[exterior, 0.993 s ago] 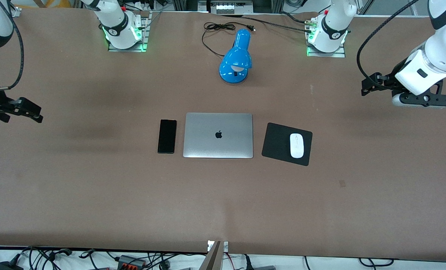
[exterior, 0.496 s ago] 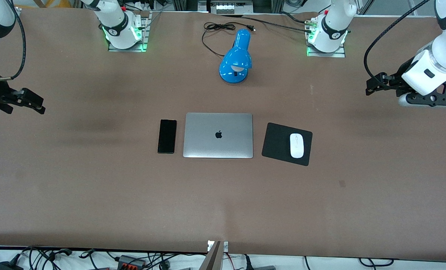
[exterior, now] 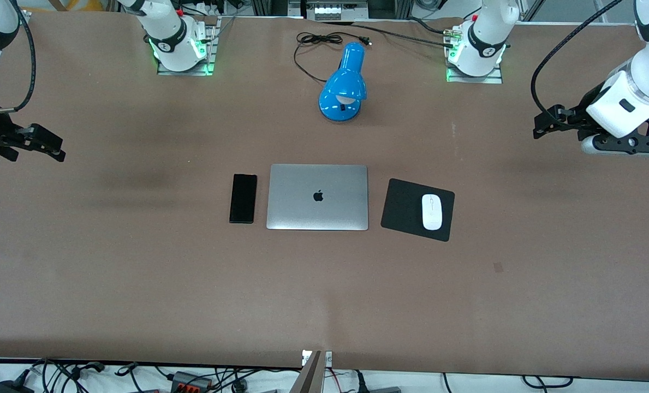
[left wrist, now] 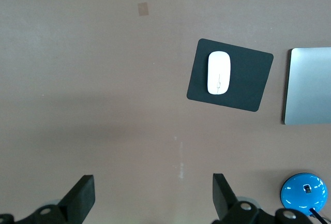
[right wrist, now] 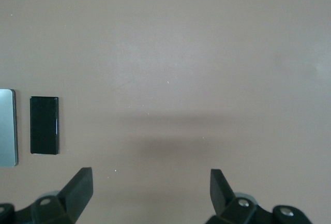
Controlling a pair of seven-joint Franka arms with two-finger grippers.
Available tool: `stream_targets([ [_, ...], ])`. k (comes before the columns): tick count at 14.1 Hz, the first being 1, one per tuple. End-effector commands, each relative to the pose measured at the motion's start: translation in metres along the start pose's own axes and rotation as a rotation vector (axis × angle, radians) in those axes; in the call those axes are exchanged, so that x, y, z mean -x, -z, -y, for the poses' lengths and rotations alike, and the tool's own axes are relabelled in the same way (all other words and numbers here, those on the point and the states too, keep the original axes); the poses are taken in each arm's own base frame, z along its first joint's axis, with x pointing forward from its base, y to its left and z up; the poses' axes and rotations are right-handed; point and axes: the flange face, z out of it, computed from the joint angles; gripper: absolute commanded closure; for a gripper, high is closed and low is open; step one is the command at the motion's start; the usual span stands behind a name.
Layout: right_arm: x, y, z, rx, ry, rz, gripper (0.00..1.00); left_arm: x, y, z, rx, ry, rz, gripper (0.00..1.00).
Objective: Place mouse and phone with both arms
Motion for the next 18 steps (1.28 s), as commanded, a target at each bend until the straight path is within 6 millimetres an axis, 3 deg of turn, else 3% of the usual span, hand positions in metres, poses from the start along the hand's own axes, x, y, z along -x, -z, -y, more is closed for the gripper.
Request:
stream_targets([
  [1, 0.004, 0.008, -0.017, -0.014, -0.027, -0.002, 0.00, 0.004, 0.007, 0.000, 0.026, -0.022, 0.016, 0.00],
  [5, 0.004, 0.011, -0.003, -0.016, 0.000, -0.007, 0.00, 0.003, 0.006, 0.001, 0.026, -0.021, 0.017, 0.00],
  [18, 0.015, 0.020, 0.001, -0.015, 0.005, 0.010, 0.00, 0.004, 0.006, 0.002, 0.026, -0.019, 0.023, 0.00],
])
